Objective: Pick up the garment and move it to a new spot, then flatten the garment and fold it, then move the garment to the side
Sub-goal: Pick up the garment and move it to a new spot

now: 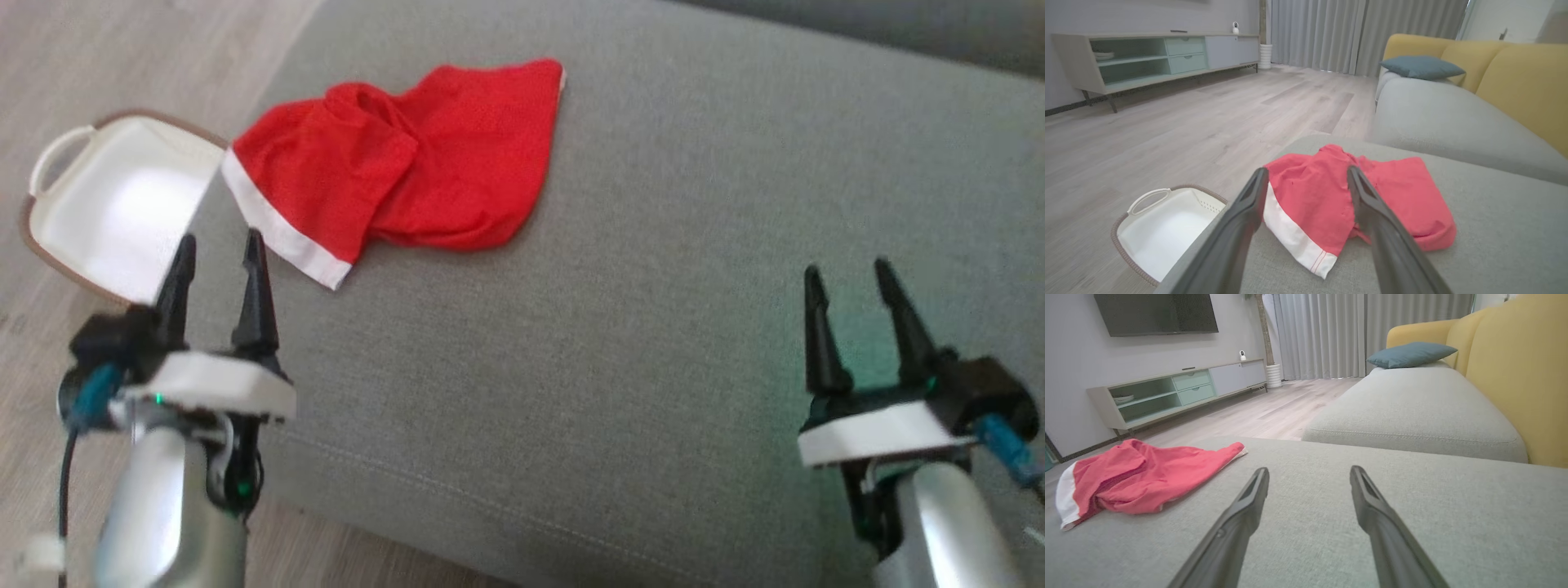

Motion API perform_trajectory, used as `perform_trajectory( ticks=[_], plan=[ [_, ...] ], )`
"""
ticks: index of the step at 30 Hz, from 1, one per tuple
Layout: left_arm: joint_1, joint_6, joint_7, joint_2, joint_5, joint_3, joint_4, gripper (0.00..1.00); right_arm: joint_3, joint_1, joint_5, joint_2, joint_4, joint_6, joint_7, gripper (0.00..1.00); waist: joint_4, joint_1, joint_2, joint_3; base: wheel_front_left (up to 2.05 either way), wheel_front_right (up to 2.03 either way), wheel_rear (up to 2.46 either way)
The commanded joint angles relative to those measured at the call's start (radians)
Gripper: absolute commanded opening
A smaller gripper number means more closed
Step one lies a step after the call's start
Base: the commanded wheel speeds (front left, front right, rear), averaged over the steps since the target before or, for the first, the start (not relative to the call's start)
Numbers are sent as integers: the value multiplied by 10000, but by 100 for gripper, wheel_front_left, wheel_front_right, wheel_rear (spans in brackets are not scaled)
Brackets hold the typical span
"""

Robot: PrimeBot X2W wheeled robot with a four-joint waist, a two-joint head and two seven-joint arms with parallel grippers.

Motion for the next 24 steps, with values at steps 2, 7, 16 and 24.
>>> perform_trajectory(
  ticks=[2,7,16,24],
  plan=[
    [-1220,-101,-109,620,56,218,843,100,-30,-562,-414,-30,-812,63,176,100,-250,0,0,877,0,0,0],
    [-2570,-221,204,1220,156,-341,2721,100,-401,-824,-714,-30,-1535,63,539,100,-409,0,0,1363,0,0,0],
    [-4524,-276,1543,1781,-703,-1926,5907,100,-410,-871,-944,-30,-2377,63,1063,100,-732,0,0,2075,0,0,0],
    [-5109,-278,2269,2027,-2012,-3561,7101,99,-337,-913,-1008,-30,-2571,63,1213,100,-966,0,0,2357,0,0,0]
  ],
)
